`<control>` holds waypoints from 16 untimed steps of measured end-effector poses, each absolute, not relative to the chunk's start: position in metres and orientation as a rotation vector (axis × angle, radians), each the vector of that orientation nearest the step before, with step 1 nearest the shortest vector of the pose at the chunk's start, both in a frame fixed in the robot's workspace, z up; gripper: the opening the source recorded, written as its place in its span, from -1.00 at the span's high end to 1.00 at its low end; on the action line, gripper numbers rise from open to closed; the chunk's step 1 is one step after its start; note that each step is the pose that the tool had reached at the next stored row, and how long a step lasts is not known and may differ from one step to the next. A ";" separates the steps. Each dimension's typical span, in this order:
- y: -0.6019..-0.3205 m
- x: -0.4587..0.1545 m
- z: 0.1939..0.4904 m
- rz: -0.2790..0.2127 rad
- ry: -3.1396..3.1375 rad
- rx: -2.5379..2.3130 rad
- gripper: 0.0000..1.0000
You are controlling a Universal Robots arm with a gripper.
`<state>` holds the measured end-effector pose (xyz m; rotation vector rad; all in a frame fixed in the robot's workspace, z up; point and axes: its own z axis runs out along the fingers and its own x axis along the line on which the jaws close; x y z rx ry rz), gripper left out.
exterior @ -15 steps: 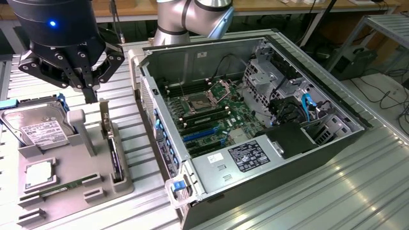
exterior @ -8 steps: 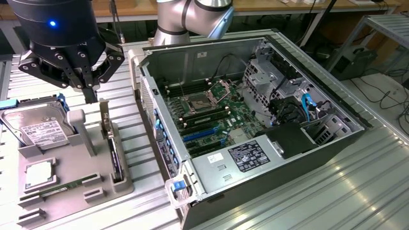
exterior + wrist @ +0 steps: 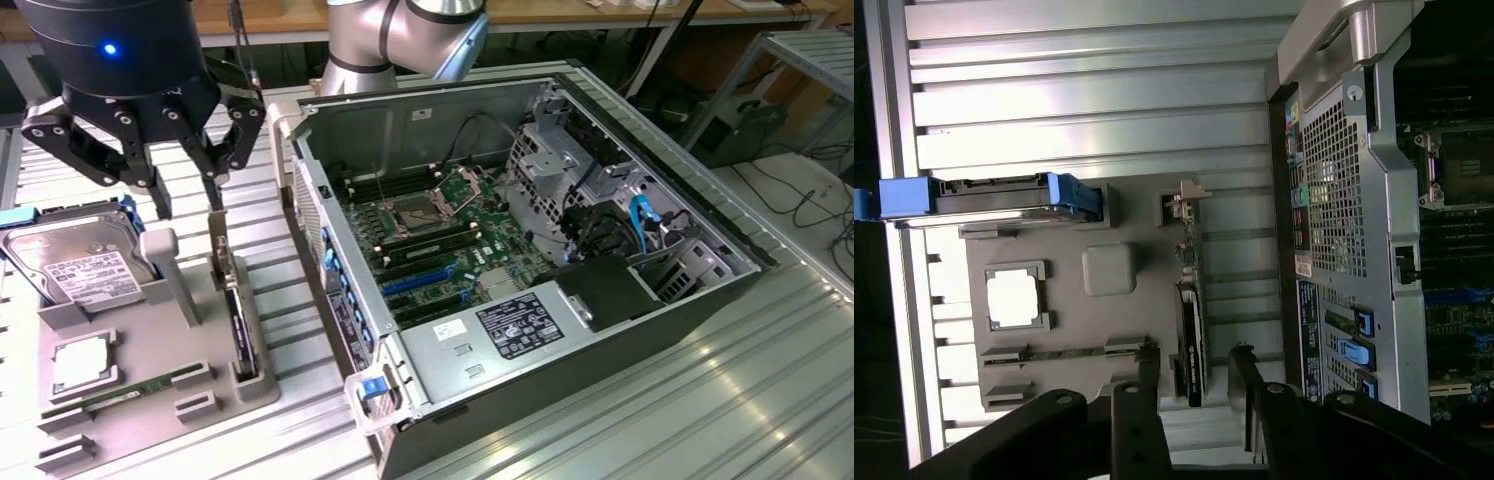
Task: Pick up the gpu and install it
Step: 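Pick up the gpu and move the gpu toward the slot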
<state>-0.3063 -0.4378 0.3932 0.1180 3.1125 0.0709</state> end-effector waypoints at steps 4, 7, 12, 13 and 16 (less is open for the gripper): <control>-0.438 -0.306 0.393 0.071 3.112 0.118 -0.19; -0.437 -0.306 0.393 0.071 3.113 0.116 -0.44; -0.436 -0.306 0.392 0.071 3.115 0.096 -0.44; -0.436 -0.306 0.392 0.071 3.115 0.096 -0.44; -0.436 -0.306 0.390 0.063 3.116 0.092 -0.44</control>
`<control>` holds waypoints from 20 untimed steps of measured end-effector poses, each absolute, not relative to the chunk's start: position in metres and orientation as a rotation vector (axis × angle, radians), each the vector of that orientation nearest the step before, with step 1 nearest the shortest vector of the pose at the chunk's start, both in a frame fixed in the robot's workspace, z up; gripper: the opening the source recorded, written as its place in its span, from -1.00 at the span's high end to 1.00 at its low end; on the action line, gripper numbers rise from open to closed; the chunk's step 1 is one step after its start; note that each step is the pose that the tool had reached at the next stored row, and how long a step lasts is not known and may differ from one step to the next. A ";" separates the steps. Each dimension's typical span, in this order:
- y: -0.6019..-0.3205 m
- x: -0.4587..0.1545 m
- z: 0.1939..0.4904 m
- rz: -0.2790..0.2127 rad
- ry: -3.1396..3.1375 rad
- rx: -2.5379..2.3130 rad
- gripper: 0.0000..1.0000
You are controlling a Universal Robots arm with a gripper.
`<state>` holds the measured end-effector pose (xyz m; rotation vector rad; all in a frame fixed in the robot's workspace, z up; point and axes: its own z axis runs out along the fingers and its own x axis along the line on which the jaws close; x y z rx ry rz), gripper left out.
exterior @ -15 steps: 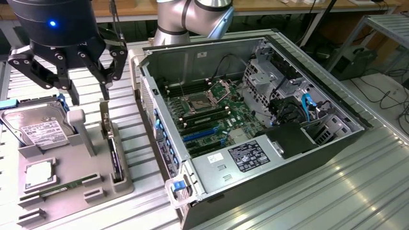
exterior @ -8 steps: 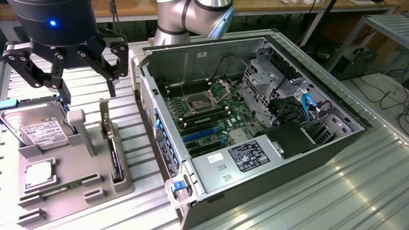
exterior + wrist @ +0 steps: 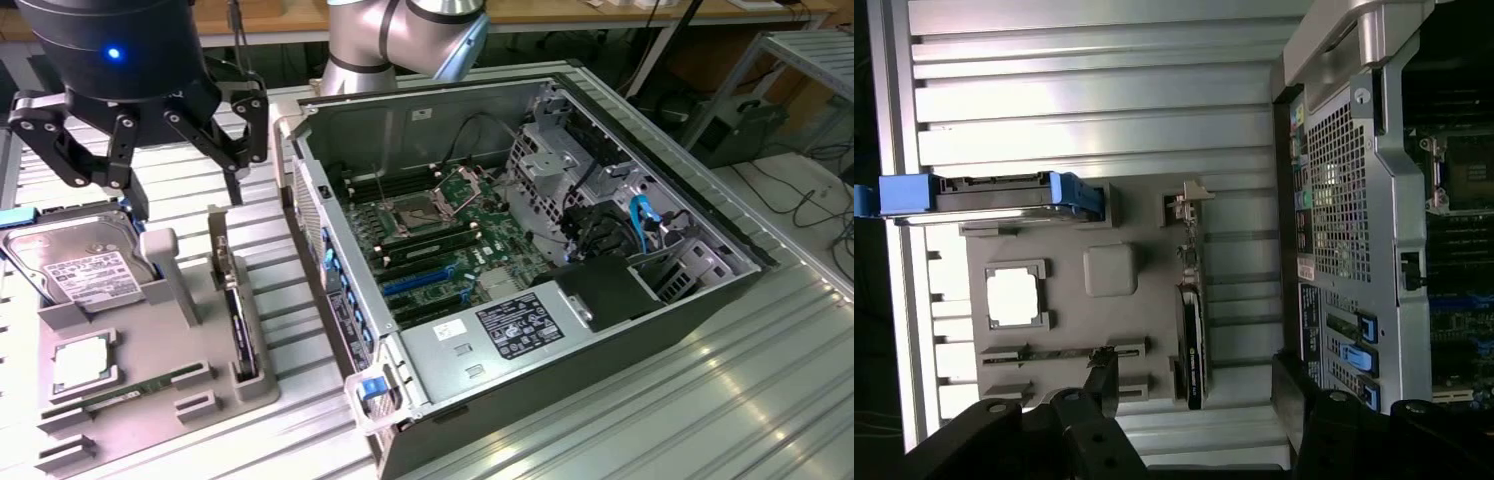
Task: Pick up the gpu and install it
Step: 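Pick up the gpu and move the gpu toward the slot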
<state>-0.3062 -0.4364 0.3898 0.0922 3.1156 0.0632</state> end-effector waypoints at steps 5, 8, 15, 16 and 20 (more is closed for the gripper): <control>-0.436 -0.306 0.385 0.059 3.116 0.091 -0.44; -0.437 -0.306 0.381 0.060 3.116 0.091 -0.44; -0.441 -0.306 0.371 0.059 3.116 0.091 -0.44; -0.441 -0.306 0.369 0.059 3.116 0.091 -0.44; -0.445 -0.306 0.363 0.059 3.116 0.091 -0.44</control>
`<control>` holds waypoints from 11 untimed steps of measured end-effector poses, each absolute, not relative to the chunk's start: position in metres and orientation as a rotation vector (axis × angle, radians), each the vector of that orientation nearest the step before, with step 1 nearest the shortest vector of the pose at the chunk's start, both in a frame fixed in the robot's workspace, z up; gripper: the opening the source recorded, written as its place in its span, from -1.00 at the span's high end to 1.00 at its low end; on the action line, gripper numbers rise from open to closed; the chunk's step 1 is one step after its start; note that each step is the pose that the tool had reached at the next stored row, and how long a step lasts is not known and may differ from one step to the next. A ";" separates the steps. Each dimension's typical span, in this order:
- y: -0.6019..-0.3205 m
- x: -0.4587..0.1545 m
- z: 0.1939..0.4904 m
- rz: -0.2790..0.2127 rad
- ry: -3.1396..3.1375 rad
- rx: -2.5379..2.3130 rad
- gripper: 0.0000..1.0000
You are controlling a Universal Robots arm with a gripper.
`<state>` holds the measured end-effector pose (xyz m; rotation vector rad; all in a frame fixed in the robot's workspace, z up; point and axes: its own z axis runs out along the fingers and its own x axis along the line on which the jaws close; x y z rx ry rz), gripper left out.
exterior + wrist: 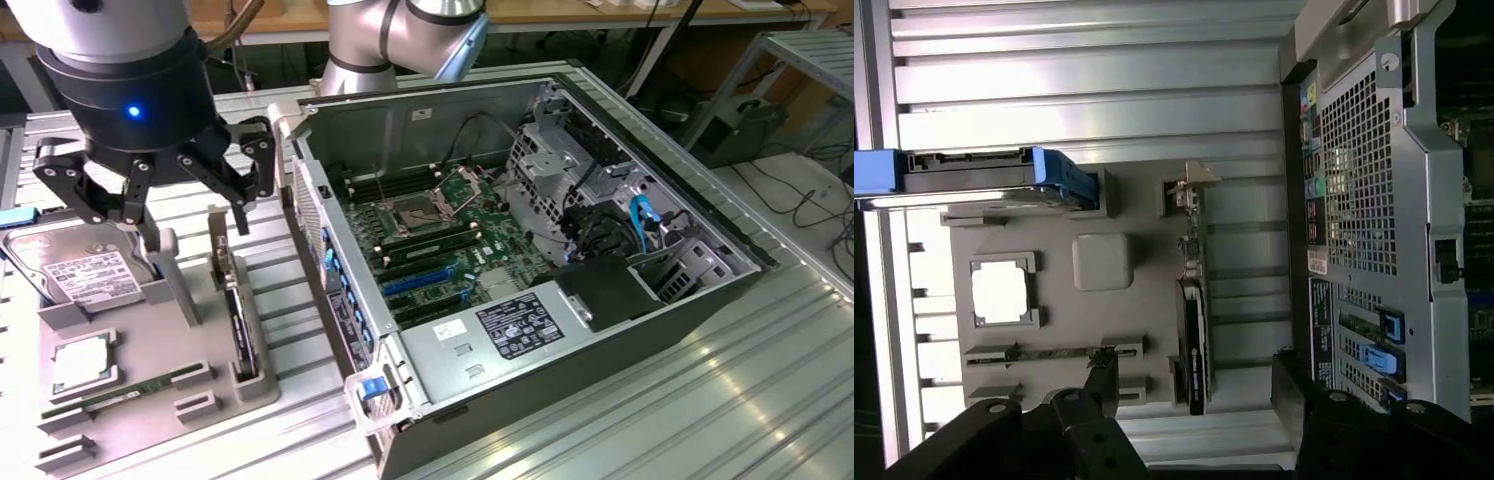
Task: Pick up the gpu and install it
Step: 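Pick up the gpu and move the gpu toward the slot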
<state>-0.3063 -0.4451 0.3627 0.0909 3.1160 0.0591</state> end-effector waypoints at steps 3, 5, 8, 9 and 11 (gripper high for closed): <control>-0.450 -0.306 0.359 0.059 3.116 0.091 -0.44; -0.453 -0.306 0.356 0.060 3.116 0.091 -0.44; -0.454 -0.306 0.354 0.064 3.116 0.091 -0.44; -0.454 -0.306 0.354 0.065 3.116 0.091 -0.44; -0.454 -0.305 0.352 0.065 3.116 0.091 -0.44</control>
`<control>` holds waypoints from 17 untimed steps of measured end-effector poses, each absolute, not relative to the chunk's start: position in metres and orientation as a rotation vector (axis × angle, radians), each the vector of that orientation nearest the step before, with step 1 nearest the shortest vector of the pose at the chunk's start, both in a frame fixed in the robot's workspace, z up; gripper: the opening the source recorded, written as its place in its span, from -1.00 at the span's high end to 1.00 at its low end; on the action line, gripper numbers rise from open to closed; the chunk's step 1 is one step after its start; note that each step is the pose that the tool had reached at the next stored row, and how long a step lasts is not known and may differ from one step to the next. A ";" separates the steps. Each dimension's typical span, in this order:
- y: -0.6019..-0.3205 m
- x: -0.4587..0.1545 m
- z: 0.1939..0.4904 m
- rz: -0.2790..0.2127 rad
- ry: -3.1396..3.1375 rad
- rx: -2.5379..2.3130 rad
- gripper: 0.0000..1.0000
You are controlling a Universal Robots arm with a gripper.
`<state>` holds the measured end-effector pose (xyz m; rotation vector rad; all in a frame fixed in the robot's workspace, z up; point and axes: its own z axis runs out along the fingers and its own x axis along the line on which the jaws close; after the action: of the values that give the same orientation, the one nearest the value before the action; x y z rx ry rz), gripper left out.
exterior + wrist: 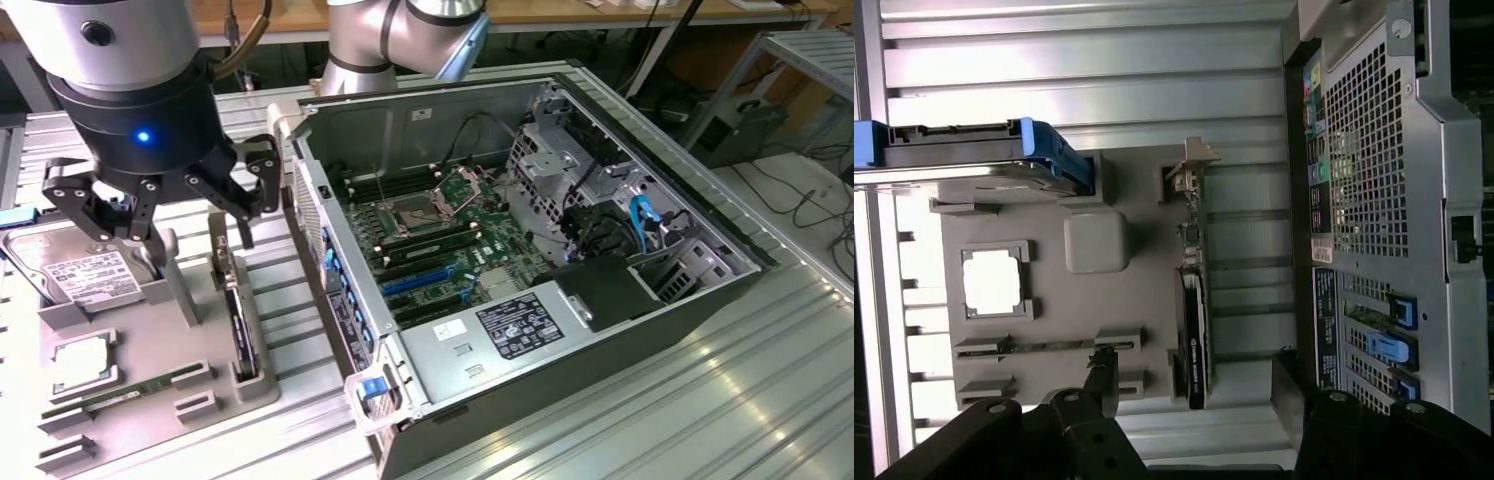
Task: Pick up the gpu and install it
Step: 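Pick up the gpu and move the gpu toward the slot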
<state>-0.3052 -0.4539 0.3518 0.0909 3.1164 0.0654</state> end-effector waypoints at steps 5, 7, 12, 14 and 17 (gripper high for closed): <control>-0.454 -0.305 0.345 0.065 3.119 0.084 -0.44; -0.454 -0.305 0.344 0.065 3.122 0.084 -0.44; -0.454 -0.304 0.340 0.064 3.130 0.085 -0.44; -0.454 -0.304 0.339 0.064 3.131 0.085 -0.44; -0.454 -0.304 0.338 0.064 3.131 0.085 -0.44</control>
<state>-0.3040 -0.4543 0.3377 0.0849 3.1308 0.0642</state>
